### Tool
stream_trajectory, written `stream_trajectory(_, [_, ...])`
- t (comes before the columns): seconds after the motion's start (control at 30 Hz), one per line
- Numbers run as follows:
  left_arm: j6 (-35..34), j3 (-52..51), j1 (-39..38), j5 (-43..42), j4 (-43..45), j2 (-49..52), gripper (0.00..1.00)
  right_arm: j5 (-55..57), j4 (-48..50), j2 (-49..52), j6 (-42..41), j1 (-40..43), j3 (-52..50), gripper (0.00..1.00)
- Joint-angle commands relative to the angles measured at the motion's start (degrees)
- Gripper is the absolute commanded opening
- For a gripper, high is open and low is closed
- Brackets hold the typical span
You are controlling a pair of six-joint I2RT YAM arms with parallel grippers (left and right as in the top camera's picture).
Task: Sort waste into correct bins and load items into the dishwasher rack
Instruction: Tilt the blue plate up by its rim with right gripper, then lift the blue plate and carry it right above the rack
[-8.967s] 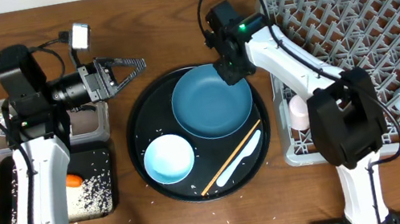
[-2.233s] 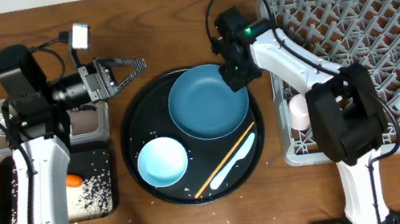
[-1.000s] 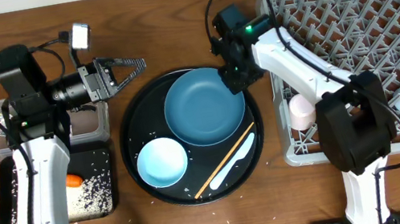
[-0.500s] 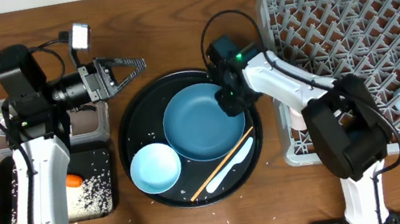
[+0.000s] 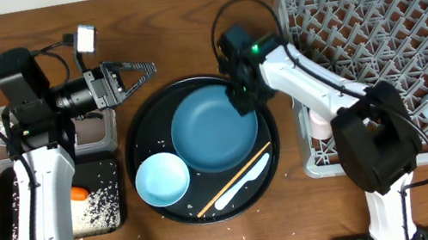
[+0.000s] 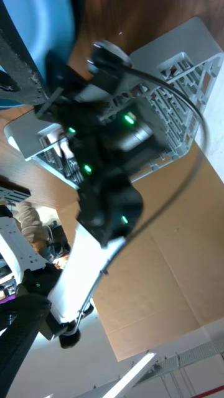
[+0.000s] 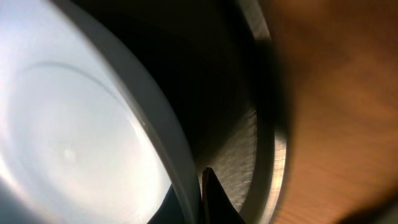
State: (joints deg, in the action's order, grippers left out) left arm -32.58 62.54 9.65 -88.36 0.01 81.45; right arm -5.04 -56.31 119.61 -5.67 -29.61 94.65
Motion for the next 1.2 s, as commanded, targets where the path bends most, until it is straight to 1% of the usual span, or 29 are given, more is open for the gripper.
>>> stream_trajectory(0.0, [1.01, 0.00, 0.13, -0.57, 0.09, 0.11, 0.98, 4.11, -2.75, -5.90, -0.59, 1.92, 7.04, 0.01])
stream_trajectory(0.17, [1.01, 0.00, 0.13, -0.57, 0.09, 0.11, 0.98, 13.81, -9.53, -11.63, -0.48, 4.98, 11.76, 0.01])
stream_trajectory(0.33, [1.01, 0.00, 0.13, -0.55, 0.09, 0.11, 0.98, 35.65, -13.55, -18.23, -0.44, 11.98, 12.07, 0.01])
stream_trajectory(0.43, [1.01, 0.00, 0.13, -0.55, 0.09, 0.11, 0.98, 50.58, -12.63, -20.85, -0.24, 19.02, 12.07, 0.01])
stream_trajectory(0.5, [1.01, 0.00, 0.15, -0.55, 0.09, 0.11, 0.98, 55.93, -10.27, -21.62, -0.24, 24.22, 12.07, 0.01])
stream_trajectory(0.67, [1.01, 0.00, 0.13, -0.55, 0.09, 0.11, 0.98, 56.24, -3.02, -21.33, 0.17, 35.32, 12.07, 0.01])
stream_trajectory(0.77, [1.01, 0.00, 0.15, -0.57, 0.09, 0.11, 0.98, 56.87, 3.65, -21.09, 3.85, 39.21, 12.07, 0.01])
stream_trajectory(0.87, [1.01, 0.00, 0.13, -0.55, 0.09, 0.11, 0.98, 60.37, 12.50, -20.81, 9.25, 40.15, 12.04, 0.01])
stream_trajectory(0.97, [1.01, 0.00, 0.13, -0.55, 0.09, 0.11, 0.98, 60.43, 19.89, -20.22, 17.00, 39.91, 12.04, 0.01])
stream_trajectory(1.07, [1.01, 0.00, 0.13, -0.57, 0.09, 0.11, 0.98, 62.20, 24.11, -18.36, 22.23, 40.17, 12.00, 0.01])
stream_trajectory(1.17, [1.01, 0.00, 0.13, -0.55, 0.09, 0.11, 0.98, 66.29, 27.30, -15.28, 26.12, 40.85, 12.00, 0.01])
